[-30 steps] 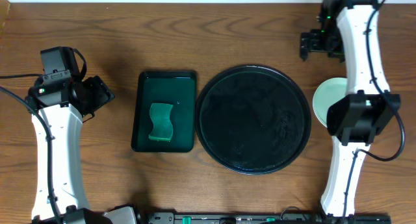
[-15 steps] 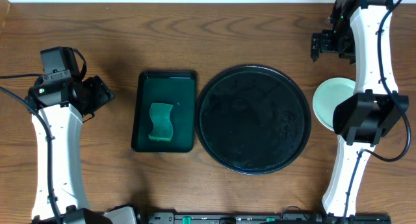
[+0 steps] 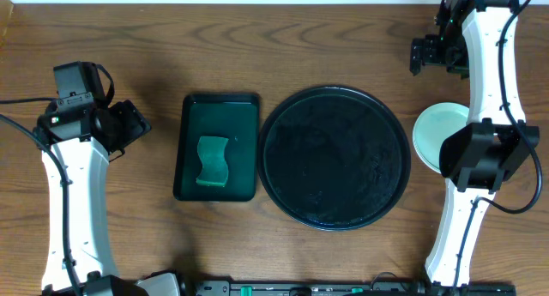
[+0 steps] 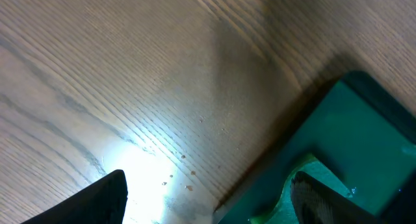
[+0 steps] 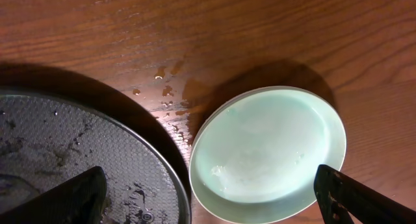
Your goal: Clean dirty plates on tray and stack at the side
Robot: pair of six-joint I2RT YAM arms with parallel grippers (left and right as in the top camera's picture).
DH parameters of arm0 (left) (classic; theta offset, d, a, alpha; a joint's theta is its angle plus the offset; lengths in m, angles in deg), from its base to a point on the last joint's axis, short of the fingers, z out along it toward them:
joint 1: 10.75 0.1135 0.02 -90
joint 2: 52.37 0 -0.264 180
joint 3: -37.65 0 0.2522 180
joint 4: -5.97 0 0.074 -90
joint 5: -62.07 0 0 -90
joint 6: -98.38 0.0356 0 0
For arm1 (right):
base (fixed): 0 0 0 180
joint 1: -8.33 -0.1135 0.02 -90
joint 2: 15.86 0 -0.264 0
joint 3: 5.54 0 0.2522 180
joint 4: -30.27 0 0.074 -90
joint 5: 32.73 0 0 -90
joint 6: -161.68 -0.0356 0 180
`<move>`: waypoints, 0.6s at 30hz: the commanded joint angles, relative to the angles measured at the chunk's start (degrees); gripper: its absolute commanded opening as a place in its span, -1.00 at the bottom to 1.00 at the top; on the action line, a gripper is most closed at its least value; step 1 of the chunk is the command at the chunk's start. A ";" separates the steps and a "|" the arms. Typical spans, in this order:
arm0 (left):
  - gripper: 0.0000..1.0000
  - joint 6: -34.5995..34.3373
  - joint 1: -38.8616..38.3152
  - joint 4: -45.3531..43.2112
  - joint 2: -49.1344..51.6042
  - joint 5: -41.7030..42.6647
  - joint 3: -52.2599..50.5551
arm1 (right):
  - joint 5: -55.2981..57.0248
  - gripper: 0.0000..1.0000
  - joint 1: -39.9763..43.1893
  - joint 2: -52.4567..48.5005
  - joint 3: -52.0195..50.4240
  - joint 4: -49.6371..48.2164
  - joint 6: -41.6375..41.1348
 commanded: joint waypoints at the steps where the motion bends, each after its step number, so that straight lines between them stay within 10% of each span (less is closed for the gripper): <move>1: 0.61 -0.09 0.26 0.04 -0.15 -0.50 0.87 | -0.07 0.99 -0.17 0.59 -0.22 -0.09 0.55; 18: 0.61 -0.11 0.26 0.04 -0.15 -0.50 0.87 | -0.09 0.99 -0.17 1.16 -0.31 -0.09 0.57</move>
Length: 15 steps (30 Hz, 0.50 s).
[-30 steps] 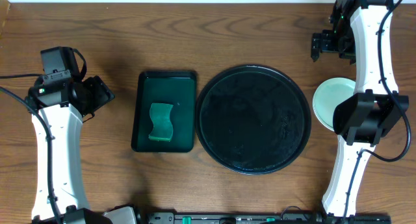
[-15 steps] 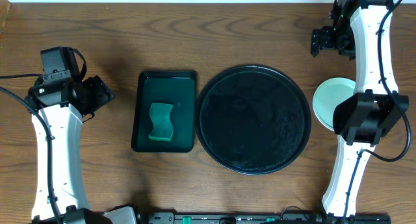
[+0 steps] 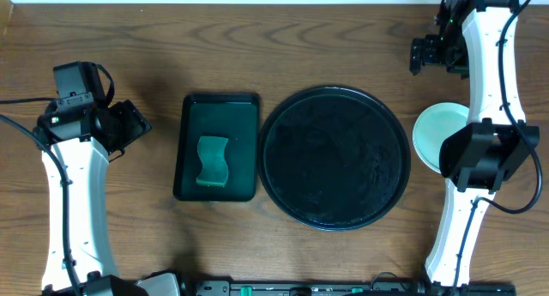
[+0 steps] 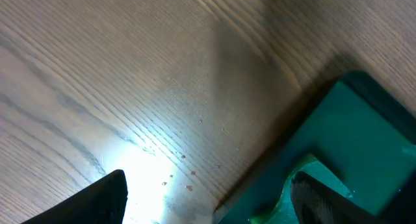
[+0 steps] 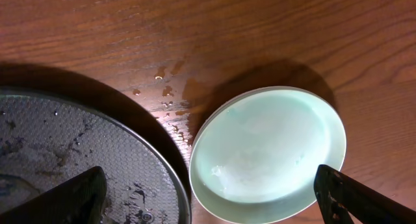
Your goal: Clean dirty plates on tray and stack at the side
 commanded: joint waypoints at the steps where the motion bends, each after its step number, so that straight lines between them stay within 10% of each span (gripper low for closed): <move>1: 0.61 -0.11 0.26 0.04 -0.15 -0.50 0.87 | -0.09 0.98 -0.26 1.88 -0.31 -0.07 0.55; 15: 0.61 -0.11 0.26 0.04 -0.15 -0.50 0.87 | -0.09 0.98 -3.93 31.85 -0.31 -0.04 0.55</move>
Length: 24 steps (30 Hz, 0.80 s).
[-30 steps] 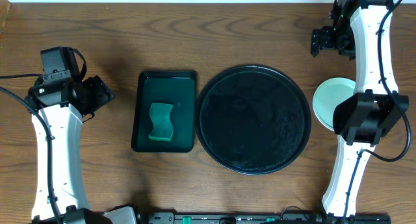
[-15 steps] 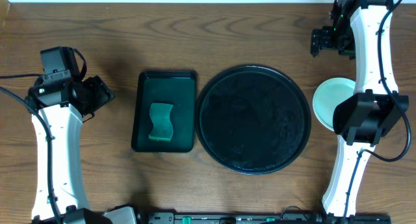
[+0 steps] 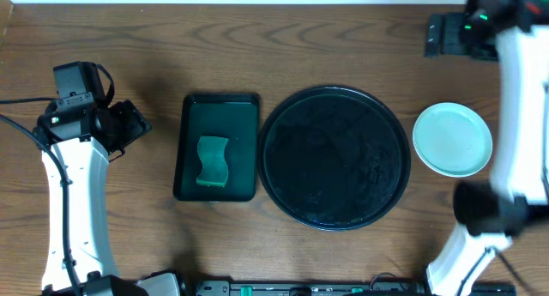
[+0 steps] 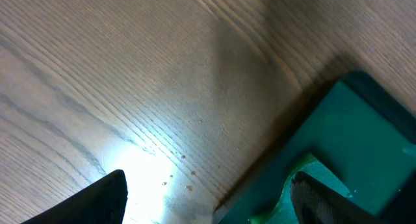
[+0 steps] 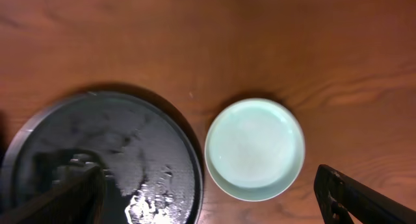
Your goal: Clean dirty plates on tray and stack at the side
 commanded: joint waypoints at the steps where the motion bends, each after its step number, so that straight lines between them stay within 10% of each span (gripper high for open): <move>1: 0.61 -0.09 0.26 0.04 -0.15 -0.50 0.87 | -0.02 0.99 -0.90 9.88 0.79 0.28 0.55; 24: 0.61 -0.09 0.26 0.04 -0.15 -0.50 0.87 | 3.28 0.98 -7.93 46.36 -5.84 -6.16 5.05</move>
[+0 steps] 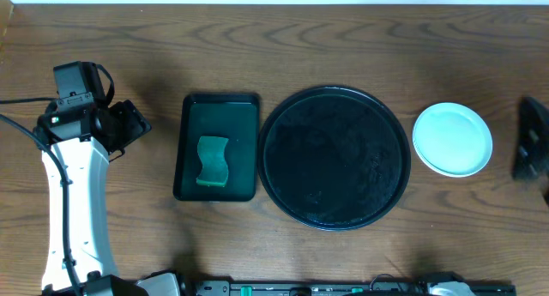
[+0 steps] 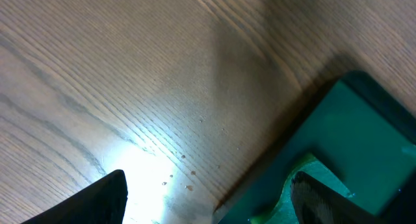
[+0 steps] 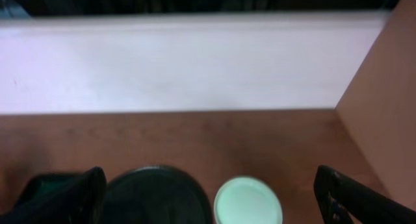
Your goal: Clean dirty plates on tray and stack at the side
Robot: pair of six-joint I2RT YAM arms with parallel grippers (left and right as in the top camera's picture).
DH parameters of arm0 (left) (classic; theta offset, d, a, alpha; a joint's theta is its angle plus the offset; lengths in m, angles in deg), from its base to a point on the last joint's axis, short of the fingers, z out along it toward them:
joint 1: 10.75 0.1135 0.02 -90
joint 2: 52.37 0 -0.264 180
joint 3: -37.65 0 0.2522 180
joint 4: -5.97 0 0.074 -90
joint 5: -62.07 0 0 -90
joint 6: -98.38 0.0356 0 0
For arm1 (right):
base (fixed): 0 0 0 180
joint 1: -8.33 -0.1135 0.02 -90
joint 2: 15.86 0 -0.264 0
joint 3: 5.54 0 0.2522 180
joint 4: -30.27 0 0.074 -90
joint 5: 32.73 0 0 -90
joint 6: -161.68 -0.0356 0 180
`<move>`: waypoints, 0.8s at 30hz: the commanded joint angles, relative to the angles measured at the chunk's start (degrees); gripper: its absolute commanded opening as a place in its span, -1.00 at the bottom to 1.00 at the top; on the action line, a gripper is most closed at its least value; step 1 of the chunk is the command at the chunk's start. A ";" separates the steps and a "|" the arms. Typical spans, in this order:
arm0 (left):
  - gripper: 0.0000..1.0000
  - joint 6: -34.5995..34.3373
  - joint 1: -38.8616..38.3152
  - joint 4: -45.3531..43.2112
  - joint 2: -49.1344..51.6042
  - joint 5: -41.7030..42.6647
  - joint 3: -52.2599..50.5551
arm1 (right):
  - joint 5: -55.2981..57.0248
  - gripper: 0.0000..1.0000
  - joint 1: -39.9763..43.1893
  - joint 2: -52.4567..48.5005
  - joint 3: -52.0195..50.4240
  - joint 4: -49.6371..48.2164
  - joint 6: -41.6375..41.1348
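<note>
A pale green plate (image 1: pixel 452 139) lies on the table just right of the round black tray (image 1: pixel 334 157), which holds no plate; the plate (image 3: pixel 247 201) also shows small in the right wrist view. My right gripper (image 3: pixel 209 188) is open, empty and far above the table. Only a dark part of the right arm (image 1: pixel 532 150) shows at the overhead view's right edge. My left gripper (image 2: pixel 208 198) is open and empty, low over bare wood left of the green dish (image 2: pixel 354 133) that holds a green sponge (image 1: pixel 212 161).
The green rectangular dish (image 1: pixel 216 147) sits left of the black tray. Water droplets (image 2: pixel 185 175) dot the wood near it. A white wall (image 3: pixel 182 62) runs behind the table, with a brown panel (image 3: pixel 383 100) at the right.
My right arm has left most of the overhead view, and its camera now sits much farther from the table, taking in the wall. The plate, tray, sponge and left arm are unchanged.
My right gripper stayed open close above the plate beside the black tray for the first two moments. Then it was higher, with the whole plate and tray in its view. Now it is far above the table. The left arm stayed still throughout.
</note>
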 commanded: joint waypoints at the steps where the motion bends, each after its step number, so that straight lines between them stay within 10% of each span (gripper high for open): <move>1: 0.61 -0.11 0.26 0.04 -0.15 -0.50 0.87 | 1.18 0.98 -0.98 5.88 -7.23 -4.09 3.19; 13: 0.61 -0.09 0.26 0.04 -0.15 -0.50 0.87 | 0.57 0.99 -0.98 39.60 -61.68 -36.54 2.93; 24: 0.61 -0.09 0.26 0.04 -0.15 -0.50 0.87 | 0.35 0.98 -0.81 56.13 -91.06 -45.90 -8.52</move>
